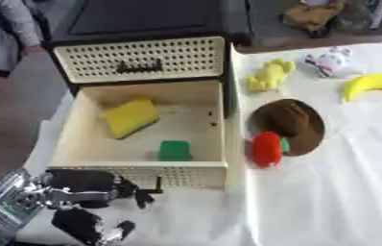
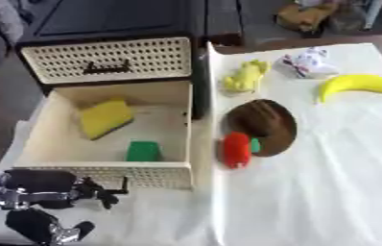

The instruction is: Pick up objects from table and place into drawer.

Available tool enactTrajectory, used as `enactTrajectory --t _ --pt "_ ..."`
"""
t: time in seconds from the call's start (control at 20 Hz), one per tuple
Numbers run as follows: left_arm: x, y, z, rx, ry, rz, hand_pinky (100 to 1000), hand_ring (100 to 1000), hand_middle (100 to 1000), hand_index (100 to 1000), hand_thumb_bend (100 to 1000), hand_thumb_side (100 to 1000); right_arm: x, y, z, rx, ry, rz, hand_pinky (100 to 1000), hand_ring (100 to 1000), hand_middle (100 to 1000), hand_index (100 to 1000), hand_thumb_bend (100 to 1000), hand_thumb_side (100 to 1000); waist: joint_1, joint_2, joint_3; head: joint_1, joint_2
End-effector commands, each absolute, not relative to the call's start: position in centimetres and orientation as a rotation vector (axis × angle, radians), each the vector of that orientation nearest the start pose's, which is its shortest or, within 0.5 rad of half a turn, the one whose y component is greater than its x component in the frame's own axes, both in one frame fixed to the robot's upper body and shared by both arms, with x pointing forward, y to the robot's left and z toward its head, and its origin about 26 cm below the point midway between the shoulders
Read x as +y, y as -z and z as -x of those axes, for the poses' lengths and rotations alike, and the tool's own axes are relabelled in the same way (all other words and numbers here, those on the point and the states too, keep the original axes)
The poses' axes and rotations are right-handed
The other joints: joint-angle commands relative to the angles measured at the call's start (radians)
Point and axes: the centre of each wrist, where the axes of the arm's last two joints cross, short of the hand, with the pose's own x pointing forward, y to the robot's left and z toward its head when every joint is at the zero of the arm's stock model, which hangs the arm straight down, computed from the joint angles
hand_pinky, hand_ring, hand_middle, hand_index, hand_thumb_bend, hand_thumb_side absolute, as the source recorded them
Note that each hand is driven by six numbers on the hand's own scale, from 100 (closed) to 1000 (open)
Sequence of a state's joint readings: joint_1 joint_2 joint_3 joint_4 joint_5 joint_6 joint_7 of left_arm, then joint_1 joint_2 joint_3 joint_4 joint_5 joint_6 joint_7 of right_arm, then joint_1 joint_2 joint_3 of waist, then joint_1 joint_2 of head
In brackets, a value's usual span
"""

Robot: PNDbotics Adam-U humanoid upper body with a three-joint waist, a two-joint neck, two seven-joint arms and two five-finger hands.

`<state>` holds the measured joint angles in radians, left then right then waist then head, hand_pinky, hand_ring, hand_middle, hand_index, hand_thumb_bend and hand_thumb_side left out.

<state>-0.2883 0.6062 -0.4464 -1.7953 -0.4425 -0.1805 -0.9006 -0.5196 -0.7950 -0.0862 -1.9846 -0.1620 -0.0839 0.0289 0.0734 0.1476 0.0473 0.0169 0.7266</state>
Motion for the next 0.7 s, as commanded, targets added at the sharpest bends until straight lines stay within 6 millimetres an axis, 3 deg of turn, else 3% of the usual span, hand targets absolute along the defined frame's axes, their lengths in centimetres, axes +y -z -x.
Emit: enactTrajectory --t 0.05,0.4,0.7 --pt "24.4 -10.8 -31.4 -1.148 2.026 -0.019 100 100 840 999 100 779 -31.4 -33.8 -28.8 3.404 1.018 -0.597 641 784 584 673 534 1000 -0.007 -0.006 -0.003 0.004 -0.012" --pt "24.5 -10.5 -31.9 -1.16 2.038 -0.043 100 100 859 1000 100 785 -31.4 -33.6 -28.8 3.417 1.019 -0.605 642 785 584 671 532 1000 -0.006 -0.005 -0.004 0.004 -0.021" --pt "24.0 -12.4 -31.3 -1.282 2.048 -0.053 100 100 841 1000 100 768 -31.5 -33.4 -28.8 3.425 1.03 -0.615 641 785 584 667 533 1000 -0.004 -0.007 -0.003 0.001 -0.031"
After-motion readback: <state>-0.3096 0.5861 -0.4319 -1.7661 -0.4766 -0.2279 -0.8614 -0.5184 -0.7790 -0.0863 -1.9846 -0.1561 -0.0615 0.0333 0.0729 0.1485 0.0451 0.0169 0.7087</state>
